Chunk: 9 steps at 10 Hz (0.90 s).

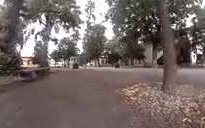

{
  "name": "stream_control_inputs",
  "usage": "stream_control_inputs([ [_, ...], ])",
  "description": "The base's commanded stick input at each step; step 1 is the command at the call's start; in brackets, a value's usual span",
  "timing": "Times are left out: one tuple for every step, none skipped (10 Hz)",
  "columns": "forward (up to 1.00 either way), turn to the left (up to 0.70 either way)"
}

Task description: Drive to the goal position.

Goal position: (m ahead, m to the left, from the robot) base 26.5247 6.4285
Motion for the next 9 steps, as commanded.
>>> stream_control_inputs([
  [0.7, 0.0],
  [0.7, 0.0],
  [0.7, 0.0],
  [0.7, 0.0],
  [0.7, 0.0],
  [0.7, 0.0],
  [0.7, 0.0],
  [0.7, 0.0],
  [0.7, 0.0],
])
